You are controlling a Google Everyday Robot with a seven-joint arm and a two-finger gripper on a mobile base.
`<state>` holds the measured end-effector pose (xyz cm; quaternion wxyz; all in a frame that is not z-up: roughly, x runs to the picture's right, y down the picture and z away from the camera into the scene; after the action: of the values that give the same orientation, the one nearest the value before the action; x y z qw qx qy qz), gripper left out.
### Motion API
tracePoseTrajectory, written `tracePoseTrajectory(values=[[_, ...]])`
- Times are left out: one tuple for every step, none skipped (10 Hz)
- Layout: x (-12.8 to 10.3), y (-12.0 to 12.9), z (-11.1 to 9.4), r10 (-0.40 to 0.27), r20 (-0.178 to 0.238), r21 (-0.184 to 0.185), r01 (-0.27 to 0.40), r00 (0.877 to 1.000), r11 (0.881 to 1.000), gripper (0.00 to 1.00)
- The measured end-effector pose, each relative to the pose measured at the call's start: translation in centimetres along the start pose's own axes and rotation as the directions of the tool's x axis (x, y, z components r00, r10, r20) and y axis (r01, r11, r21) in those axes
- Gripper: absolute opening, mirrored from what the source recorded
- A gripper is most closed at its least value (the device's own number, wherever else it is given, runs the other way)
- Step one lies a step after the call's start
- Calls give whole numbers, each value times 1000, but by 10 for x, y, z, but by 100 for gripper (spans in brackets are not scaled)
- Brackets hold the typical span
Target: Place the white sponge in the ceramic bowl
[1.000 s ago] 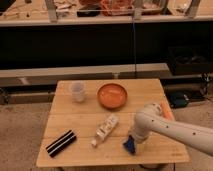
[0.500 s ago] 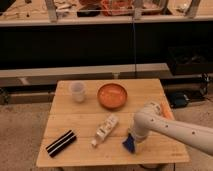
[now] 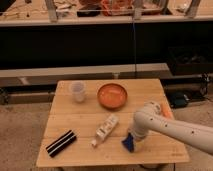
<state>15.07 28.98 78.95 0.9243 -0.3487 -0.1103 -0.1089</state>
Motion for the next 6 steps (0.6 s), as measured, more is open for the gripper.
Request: tracePoseTrajectory(values=[[1, -1, 0, 2, 0, 3, -2, 1000, 1000, 7], [1, -2, -1, 3, -1, 5, -3, 1000, 1000, 3], [2, -2, -2, 5, -4, 7, -5, 1000, 1000, 3], [2, -3, -2, 7, -5, 10, -7, 1000, 1000, 7], [2, -5, -3, 9, -7, 16, -9, 1000, 1000, 9], [3, -7, -3, 11, -8, 20, -11, 1000, 1000, 10]])
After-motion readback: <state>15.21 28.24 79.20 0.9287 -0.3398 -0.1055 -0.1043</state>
